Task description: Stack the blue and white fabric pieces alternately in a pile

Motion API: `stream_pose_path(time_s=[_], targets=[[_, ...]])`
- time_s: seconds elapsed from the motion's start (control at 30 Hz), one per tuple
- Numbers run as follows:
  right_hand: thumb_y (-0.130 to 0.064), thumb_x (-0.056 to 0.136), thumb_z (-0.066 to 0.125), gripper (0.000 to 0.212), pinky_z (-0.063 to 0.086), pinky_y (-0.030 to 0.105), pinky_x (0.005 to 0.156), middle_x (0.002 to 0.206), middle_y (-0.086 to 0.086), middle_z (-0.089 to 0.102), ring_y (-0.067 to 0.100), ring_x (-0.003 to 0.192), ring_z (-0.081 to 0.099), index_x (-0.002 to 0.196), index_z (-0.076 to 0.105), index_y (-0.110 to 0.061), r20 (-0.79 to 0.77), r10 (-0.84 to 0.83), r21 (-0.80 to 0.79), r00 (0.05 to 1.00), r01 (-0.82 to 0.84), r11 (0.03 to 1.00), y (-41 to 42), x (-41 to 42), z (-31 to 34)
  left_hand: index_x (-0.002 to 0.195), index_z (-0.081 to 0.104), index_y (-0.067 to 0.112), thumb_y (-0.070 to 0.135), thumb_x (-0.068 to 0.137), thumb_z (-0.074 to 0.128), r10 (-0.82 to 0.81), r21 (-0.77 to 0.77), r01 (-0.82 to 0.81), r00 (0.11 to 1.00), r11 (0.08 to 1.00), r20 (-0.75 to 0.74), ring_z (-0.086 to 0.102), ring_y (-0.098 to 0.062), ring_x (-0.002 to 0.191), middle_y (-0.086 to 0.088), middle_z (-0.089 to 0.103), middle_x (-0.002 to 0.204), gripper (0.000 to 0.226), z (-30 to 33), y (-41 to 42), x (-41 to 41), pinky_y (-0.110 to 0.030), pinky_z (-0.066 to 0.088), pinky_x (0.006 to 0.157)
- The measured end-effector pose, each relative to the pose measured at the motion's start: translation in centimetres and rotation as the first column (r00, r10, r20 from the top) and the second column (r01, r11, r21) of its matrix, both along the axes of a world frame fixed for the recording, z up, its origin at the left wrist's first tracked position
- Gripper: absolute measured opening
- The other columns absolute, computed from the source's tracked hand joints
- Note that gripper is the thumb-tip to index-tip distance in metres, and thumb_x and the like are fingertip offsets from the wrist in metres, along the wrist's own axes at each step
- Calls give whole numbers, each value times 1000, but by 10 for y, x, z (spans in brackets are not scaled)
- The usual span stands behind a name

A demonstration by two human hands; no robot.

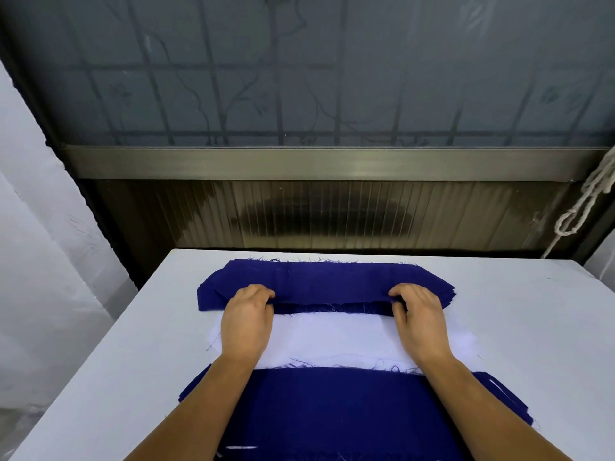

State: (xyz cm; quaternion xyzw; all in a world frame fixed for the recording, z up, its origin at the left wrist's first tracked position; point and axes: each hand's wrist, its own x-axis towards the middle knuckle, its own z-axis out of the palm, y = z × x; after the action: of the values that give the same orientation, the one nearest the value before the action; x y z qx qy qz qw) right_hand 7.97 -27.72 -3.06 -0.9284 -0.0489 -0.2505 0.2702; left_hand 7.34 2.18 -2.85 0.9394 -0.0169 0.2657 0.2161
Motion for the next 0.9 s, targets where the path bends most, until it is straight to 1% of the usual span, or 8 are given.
stream_pose_path(time_s=[0.13,0.27,0.37,0.47,0.57,0.7,0.77,0.9], targets=[[0,85,64,22,44,36,95,102,-3,66,20,99,59,100,68,-15,44,24,-24,999,-23,999,0,-9,14,108,74,9,5,87,66,16,18,-16,1000,1000,-14,62,-22,100,-3,67,115,22,11,2,-7,-34,52,87],[2,83,68,19,44,33,85,94,-3,68,20,89,62,94,69,-14,113,64,-95,992,-53,994,-2,-40,40,99,76,8,4,79,76,-42,111,32,995,993,94,64,-26,94,-5,70,104,20,37,13,-32,-39,54,82],[-4,88,63,19,43,20,71,91,-15,65,7,79,57,94,66,-22,-15,81,-40,997,-82,996,-8,-75,59,94,76,12,2,77,78,-161,153,143,981,978,110,64,-21,84,1,70,92,20,54,22,-63,-32,53,74],[-16,91,60,20,45,16,65,90,-22,65,5,79,60,89,63,-35,-197,202,114,959,-182,977,-22,-110,80,94,73,24,11,82,75,-248,67,248,969,966,-10,59,-4,81,19,66,88,18,68,35,-95,-19,49,69],[-21,90,62,15,48,18,68,87,-13,70,8,77,64,91,67,-35,-399,357,253,845,-272,928,-40,-126,101,91,68,41,26,88,70,-350,-61,345,913,937,-210,61,1,84,26,64,89,15,79,50,-116,-15,45,72],[-20,90,65,12,51,21,68,83,-6,72,11,74,67,81,71,-26,-625,410,274,664,-305,912,-52,-119,107,89,69,41,34,89,67,-477,-278,390,654,878,-587,64,-4,81,18,69,88,7,87,59,-115,-20,50,73],[-19,89,66,13,49,25,70,82,-2,71,19,77,65,77,70,-24,-665,360,212,654,-298,931,-49,-112,97,89,70,34,34,89,66,-441,-228,405,578,885,-686,64,-7,80,14,70,88,5,82,57,-110,-31,52,79],[-19,93,62,17,49,28,72,82,-8,69,12,74,63,79,67,-28,-592,256,117,764,-232,966,-46,-103,89,79,66,39,31,89,66,-351,-132,341,735,931,-580,61,-1,78,22,66,84,13,83,48,-104,-26,51,75]])
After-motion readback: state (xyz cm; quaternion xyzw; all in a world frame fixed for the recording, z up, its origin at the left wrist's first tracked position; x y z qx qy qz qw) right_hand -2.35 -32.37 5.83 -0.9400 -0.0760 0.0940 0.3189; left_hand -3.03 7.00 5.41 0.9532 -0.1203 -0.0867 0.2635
